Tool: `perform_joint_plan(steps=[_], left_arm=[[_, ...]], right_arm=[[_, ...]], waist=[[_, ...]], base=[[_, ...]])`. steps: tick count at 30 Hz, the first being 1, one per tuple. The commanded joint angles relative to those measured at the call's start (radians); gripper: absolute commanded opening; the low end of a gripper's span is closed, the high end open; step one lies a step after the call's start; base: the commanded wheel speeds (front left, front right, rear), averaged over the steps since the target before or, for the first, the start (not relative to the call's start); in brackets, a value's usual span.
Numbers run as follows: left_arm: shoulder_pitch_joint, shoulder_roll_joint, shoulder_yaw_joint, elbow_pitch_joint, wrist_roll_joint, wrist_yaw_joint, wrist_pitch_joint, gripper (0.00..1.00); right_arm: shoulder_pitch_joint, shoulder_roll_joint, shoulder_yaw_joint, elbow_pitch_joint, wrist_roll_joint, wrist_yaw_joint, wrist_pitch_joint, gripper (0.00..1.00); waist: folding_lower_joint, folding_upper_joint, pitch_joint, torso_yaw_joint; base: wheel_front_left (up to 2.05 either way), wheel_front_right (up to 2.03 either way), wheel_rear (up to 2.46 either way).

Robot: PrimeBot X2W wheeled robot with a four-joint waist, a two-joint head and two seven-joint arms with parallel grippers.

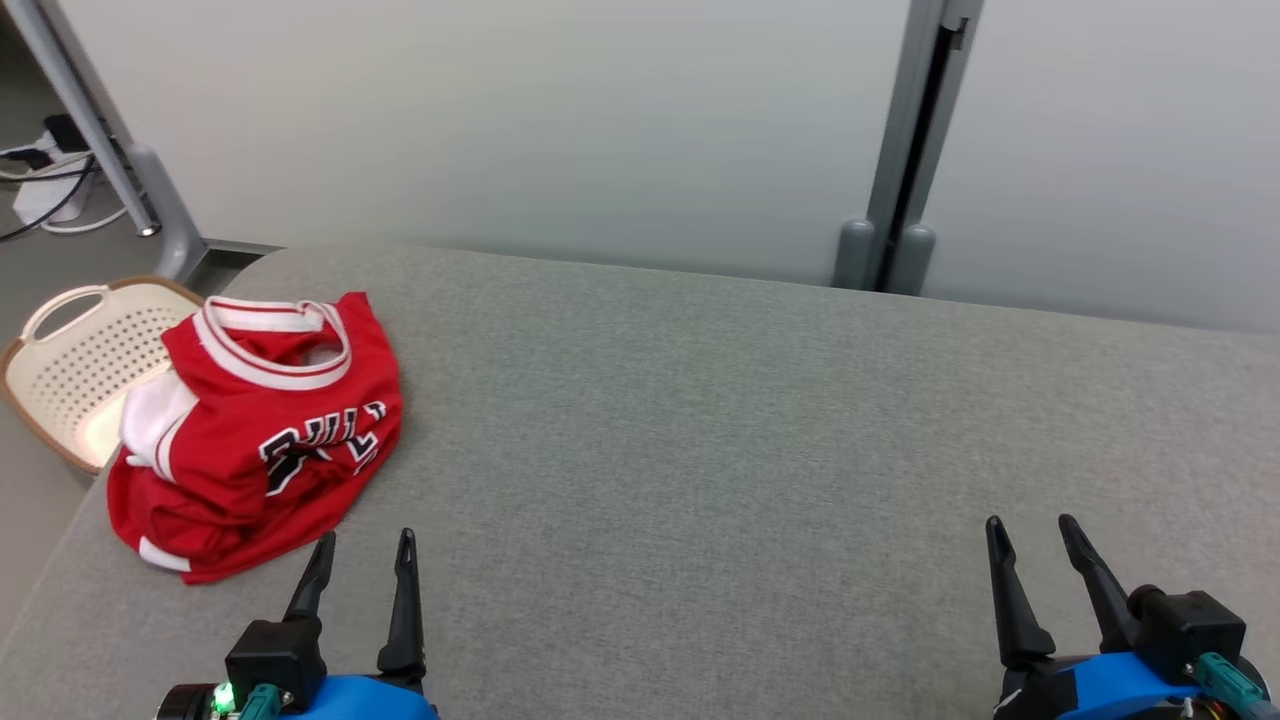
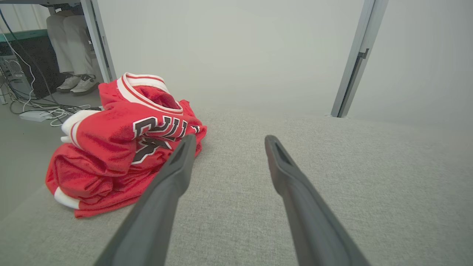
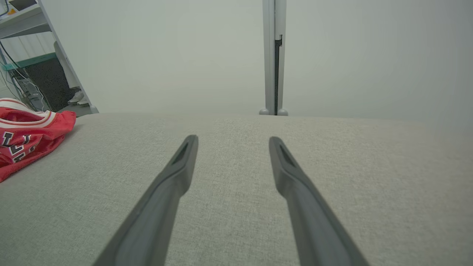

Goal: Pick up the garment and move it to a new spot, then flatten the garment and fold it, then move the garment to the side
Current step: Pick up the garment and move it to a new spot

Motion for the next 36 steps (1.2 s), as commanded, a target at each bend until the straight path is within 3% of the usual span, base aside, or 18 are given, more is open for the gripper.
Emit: perform_joint_plan(steps=[1, 13, 22, 36], left_arm=[[0.006, 0.007, 0.004, -0.011, -0.002, 0.009, 0.004, 1.00], [0.037, 0.026, 0.027, -0.040, -0.023, 0.031, 0.005, 1.00], [0.053, 0.041, 0.030, -0.063, -0.025, 0.044, 0.018, 1.00], [0.084, 0.063, 0.040, -0.125, -0.035, 0.069, 0.048, 1.00]], right_arm=[[0.005, -0.005, 0.002, 0.001, 0.001, 0.000, -0.007, 1.00], [-0.002, -0.005, 0.002, -0.003, -0.012, 0.000, -0.003, 1.00], [-0.004, -0.005, 0.023, 0.005, 0.000, 0.000, -0.009, 1.00], [-0.020, -0.005, 0.043, 0.033, 0.017, 0.000, -0.022, 1.00]], waist=[[0.0000, 0.0000, -0.003, 0.050], [0.0000, 0.0000, 0.013, 0.230], [0.0000, 0.0000, 0.009, 0.318], [0.0000, 0.0000, 0.013, 0.330]], base=[[0.00, 0.00, 0.00], [0.00, 0.00, 0.00], [0.00, 0.00, 0.00], [0.00, 0.00, 0.00]])
